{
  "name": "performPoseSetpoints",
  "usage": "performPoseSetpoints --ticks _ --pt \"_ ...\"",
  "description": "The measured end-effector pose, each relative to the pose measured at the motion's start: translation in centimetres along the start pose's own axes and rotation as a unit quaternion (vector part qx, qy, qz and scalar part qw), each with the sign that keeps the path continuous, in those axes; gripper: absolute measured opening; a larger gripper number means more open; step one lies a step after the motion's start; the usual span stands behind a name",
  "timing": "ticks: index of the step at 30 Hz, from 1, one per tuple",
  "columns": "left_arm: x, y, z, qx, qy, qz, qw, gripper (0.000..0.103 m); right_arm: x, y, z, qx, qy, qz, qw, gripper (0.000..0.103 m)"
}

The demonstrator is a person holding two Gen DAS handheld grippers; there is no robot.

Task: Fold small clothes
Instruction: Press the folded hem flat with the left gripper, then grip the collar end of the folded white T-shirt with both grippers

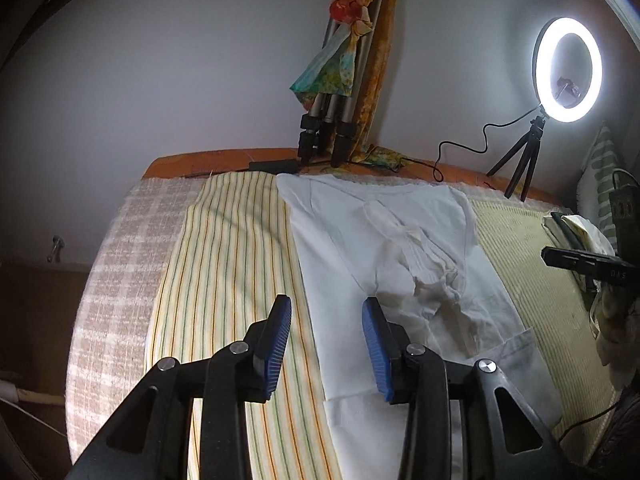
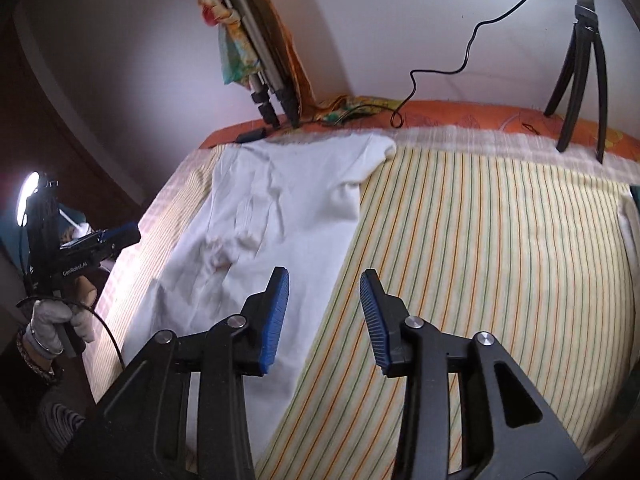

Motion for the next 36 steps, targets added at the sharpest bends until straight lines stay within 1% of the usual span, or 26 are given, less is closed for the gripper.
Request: performPoseSetpoints --ticks 3,5,8,13,16,20,23,24,25,27,28,31,32,34,36 --pt "1.7 -1.1 0.6 -0.002 -0.014 -0.002 0.9999 0.040 2.1 -1.9 1.3 0.023 -0.010 -0.011 1.000 0.039" --pt "2.5 -2.0 0.8 -0.005 -0.015 -0.002 0.9999 0.040 3.2 -3.2 1.7 0.028 -0.013 -0.014 0.999 0.039" --pt "3.2 -3.6 1.4 -0.006 -0.028 -0.008 0.9996 0.040 4.8 -5.2 2.8 0.041 -0.034 -0.021 0.998 0.039" --pt "3.3 -6.2 2.2 -0.013 -0.038 -0.020 0.9990 0.040 7.5 -8.3 4.9 0.072 -0.084 -0.025 0.994 0.039" --pt "3.0 -7.5 2.3 -0.014 -0.039 -0.029 0.9987 0.040 8.7 -10.4 5.8 0.103 -0.118 -0.038 0.987 0.039" --pt "2.4 -8.8 2.0 -0.014 -0.033 -0.036 0.9987 0.040 9.5 -12.5 5.8 0.122 -0.129 -0.052 0.983 0.039" --pt "2.1 -9.6 1.6 -0.011 -0.031 -0.042 0.9986 0.040 9.9 -13.9 5.3 0.117 -0.119 -0.061 0.984 0.038" --pt "2.0 -9.8 1.5 -0.011 -0.029 -0.043 0.9986 0.040 10.0 -14.2 5.1 0.119 -0.115 -0.063 0.984 0.031" --pt "1.9 -9.9 1.4 -0.011 -0.027 -0.045 0.9986 0.040 10.2 -14.4 5.0 0.123 -0.113 -0.064 0.984 0.021" --pt "1.8 -10.3 1.1 -0.010 -0.025 -0.047 0.9985 0.040 10.6 -14.5 4.8 0.119 -0.105 -0.061 0.985 0.010" --pt "1.7 -10.4 1.0 -0.011 -0.024 -0.048 0.9985 0.040 10.9 -14.4 4.7 0.115 -0.099 -0.058 0.987 0.007" --pt "1.4 -10.8 0.8 -0.011 -0.022 -0.051 0.9984 0.040 12.0 -14.5 4.5 0.064 -0.056 -0.045 0.995 0.006" --pt "1.3 -10.9 0.8 -0.010 -0.022 -0.052 0.9984 0.040 12.2 -14.7 4.4 0.051 -0.048 -0.044 0.997 0.006" --pt "1.4 -11.0 0.7 -0.012 -0.020 -0.051 0.9984 0.040 12.4 -14.5 3.9 0.054 -0.037 -0.043 0.997 0.006" --pt "1.4 -11.0 0.6 -0.012 -0.020 -0.049 0.9985 0.040 12.4 -14.1 3.7 0.048 -0.028 -0.037 0.998 0.007"
Point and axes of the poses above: each gripper's, at about its wrist camera, not at the fingertips, and y roughly against the way its jaws point, z to its right, x to its top, the point moved 8 cm from there along -y, roughly the way its jaws point, and after that the axes turned 12 degrees about -x, right-handed, at the moved point
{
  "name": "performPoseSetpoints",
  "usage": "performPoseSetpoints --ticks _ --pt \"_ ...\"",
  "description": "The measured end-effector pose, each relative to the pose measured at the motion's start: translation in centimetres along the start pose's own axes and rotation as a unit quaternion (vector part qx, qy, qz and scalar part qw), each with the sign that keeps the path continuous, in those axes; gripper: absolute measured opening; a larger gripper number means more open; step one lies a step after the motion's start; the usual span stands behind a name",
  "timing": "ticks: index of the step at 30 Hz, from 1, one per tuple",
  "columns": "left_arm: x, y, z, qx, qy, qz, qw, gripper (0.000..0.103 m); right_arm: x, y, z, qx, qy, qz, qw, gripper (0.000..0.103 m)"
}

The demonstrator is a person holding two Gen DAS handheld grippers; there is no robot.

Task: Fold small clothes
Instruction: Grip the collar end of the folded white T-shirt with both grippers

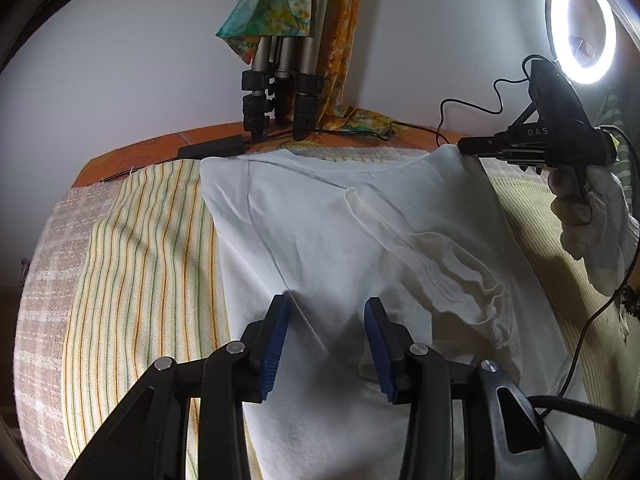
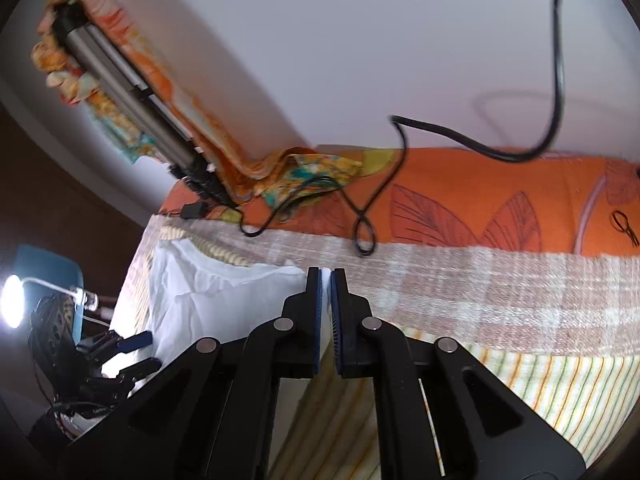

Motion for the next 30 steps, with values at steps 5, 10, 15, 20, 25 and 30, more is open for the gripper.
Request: performPoseSetpoints --ticks 5,10,15,20,25,30 --pt "1.4 1.0 -1.7 0.012 0.000 0.016 0.9998 0.041 -0.9 1.7 2.0 -0.001 -0.036 0.012 0.999 0.014" --pt "3.8 1.6 -4.8 0.003 0.034 0.031 0.9989 0.051 -2.8 2.1 2.2 0.036 -0.054 -0.012 0.998 0.015" --pt "6.1 -0.1 -7.2 -0.018 0.067 0.031 0.9971 0.046 -3.3 1.2 1.8 0.059 -0.070 -0.025 0.995 0.019" --pt "7.5 -2.6 -7.8 -0.034 0.067 0.019 0.9970 0.040 -3.5 -0.5 1.2 0.050 -0.061 -0.031 0.996 0.019" --pt "8.3 -4.5 -7.6 -0.036 0.068 0.013 0.9970 0.039 -2.9 -1.1 1.0 0.063 -0.072 -0.027 0.995 0.019" --pt "8.3 -5.3 -6.8 -0.016 0.035 0.010 0.9992 0.014 -2.7 -2.0 0.2 0.051 -0.050 -0.025 0.997 0.017"
Point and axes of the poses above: each gripper's, at about its wrist camera, not at the fingertips, and y roughly against the way its jaws point, z to its right, x to its top, the point moved 8 cm from there along -y, roughly the way its jaws point, and after that the axes turned 12 degrees about -x, right-handed, at the moved point
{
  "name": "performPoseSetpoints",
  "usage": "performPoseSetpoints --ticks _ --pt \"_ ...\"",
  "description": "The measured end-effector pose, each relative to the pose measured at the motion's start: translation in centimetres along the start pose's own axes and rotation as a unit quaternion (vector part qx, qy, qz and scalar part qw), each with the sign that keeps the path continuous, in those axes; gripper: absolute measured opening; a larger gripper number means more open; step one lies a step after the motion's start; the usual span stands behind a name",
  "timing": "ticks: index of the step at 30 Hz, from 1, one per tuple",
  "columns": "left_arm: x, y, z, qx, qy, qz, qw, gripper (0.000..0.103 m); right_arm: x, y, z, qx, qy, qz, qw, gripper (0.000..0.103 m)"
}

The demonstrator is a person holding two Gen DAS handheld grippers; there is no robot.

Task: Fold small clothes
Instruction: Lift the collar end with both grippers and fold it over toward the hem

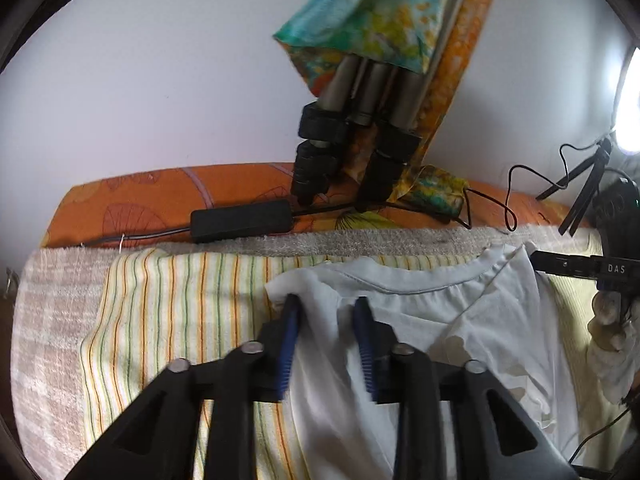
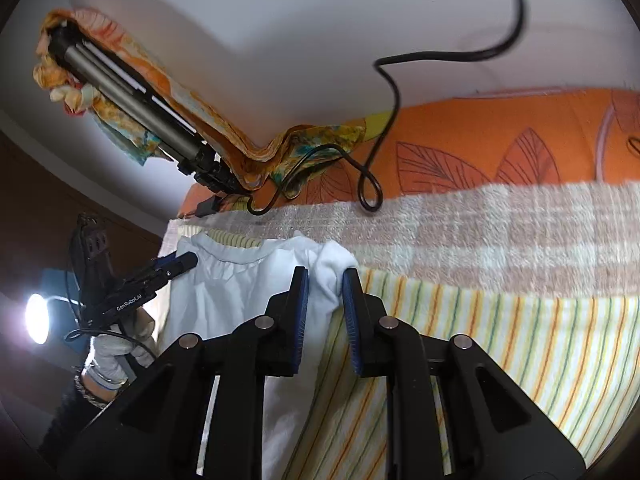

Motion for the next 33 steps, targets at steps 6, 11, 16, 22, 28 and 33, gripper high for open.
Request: performPoseSetpoints --ticks 6,11,16,22,28,33 --pt "0.5 1.1 0.8 -0.001 -0.013 0.017 0.9998 0.002 0.1 1.0 -1.3 -0.005 0.020 0.027 0.999 0.007" --pt "0.8 3.2 1.7 -0.010 -0.009 0.040 0.9991 0.002 0.2 3.6 -2.6 0.001 0.030 0.047 0.998 0.006" --pt "0.7 5.7 3.2 -0.017 -0.015 0.057 0.9981 0.002 -0.2 6.4 -4.2 0.004 0.041 0.060 0.997 0.006" --pt "0.3 8.2 4.8 -0.013 -0.034 0.062 0.9974 0.002 -1.6 9.2 -6.5 -0.001 0.068 0.072 0.995 0.006" --pt "1.2 7.4 4.3 -0.016 -0.015 0.057 0.9981 0.003 -1.0 8.7 -6.1 -0.028 0.072 0.070 0.995 0.006" --pt "1.3 4.2 2.1 0.023 -0.010 0.022 0.9994 0.036 0.2 5.6 -3.4 -0.061 0.054 0.051 0.995 0.006"
Point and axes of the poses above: each gripper's, at about its wrist camera, not at the fingertips, and y roughly against the way its jaws point, z to its right, x to its top, the point moved 8 cm from there along -y, roughly the way its jaws point, and after that the axes turned 12 degrees about -x, right-handed, at the moved point
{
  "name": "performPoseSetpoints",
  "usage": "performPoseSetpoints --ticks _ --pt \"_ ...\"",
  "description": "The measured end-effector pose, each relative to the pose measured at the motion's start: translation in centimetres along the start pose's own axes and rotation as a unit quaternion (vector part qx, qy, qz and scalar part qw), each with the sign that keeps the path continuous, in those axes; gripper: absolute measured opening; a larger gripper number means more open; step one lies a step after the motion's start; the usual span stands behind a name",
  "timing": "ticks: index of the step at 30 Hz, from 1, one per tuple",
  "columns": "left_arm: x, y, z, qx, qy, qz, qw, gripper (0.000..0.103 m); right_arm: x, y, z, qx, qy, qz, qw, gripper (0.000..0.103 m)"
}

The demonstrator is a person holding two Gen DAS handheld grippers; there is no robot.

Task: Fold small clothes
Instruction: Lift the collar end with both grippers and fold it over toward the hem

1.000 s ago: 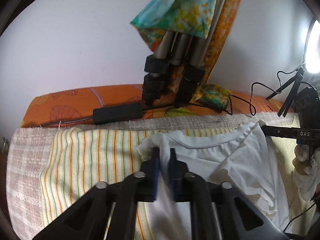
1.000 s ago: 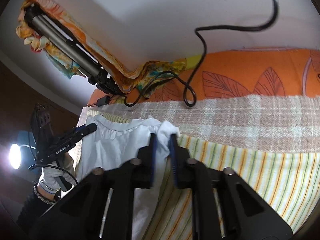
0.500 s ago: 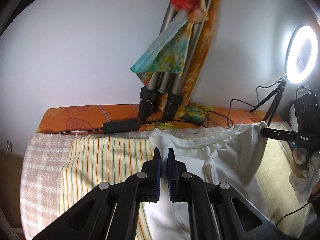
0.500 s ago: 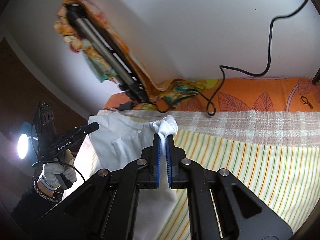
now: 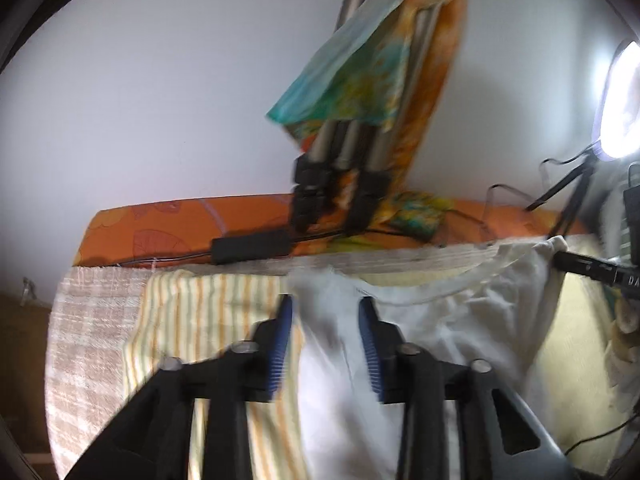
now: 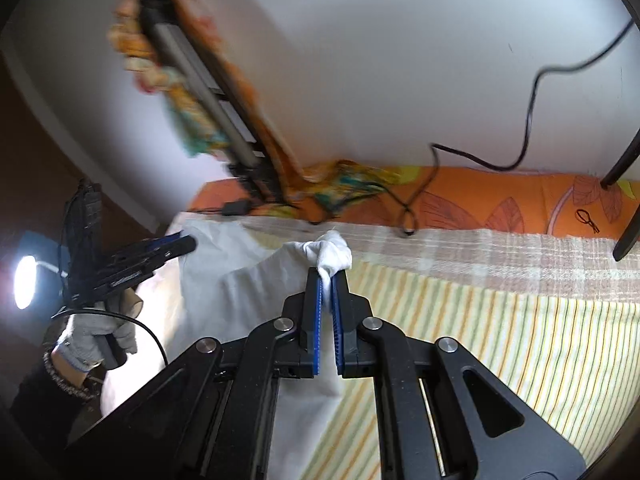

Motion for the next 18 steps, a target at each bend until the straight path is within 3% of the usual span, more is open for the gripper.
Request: performPoseSetpoints --ticks 3,5,12,16,17,18 --pt "-0.5 -0.3 -1.0 -0.041 0.018 0.003 0.9990 0.052 -0.1 -1.7 0.7 0.020 -0.008 -0.014 1.000 0.006" --pt "-1.0 -1.2 -1.8 -0.042 0.020 -0.010 0.9988 0.053 -0.3 -2.7 1.2 0.025 -0.015 -0.020 0.999 0.007" --pt "-1.1 -4.3 -1.3 -0.072 0.025 -0.021 0.9968 0.051 -1.0 -5.4 2.5 0.050 -0.047 -0.048 0.996 0.009" --pt "-0.6 -5.7 -0.5 -0.053 -0.006 -0.031 0.9981 0.050 -1.0 -5.9 2.4 0.051 -0.041 -0.050 0.997 0.009" --pt "-0.5 -5.8 -0.4 -0.047 -0.010 -0.033 0.9983 0.044 -0.9 -6.1 2.3 0.050 -0.039 -0.050 0.997 0.009" --pt "-0.4 -5.8 -0.4 -0.043 -0.009 -0.033 0.9985 0.031 -0.9 -6.0 2.3 0.049 -0.037 -0.048 0.997 0.009"
Point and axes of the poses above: each gripper's, at about its wrist camera, not at the fingertips, and y roughly against the way its jaws point, z to its right, x to its top, the point moved 8 cm from there along -y, roughly the way its jaws point, and after that the axes turned 12 degrees about -x, right-handed, at the moved point
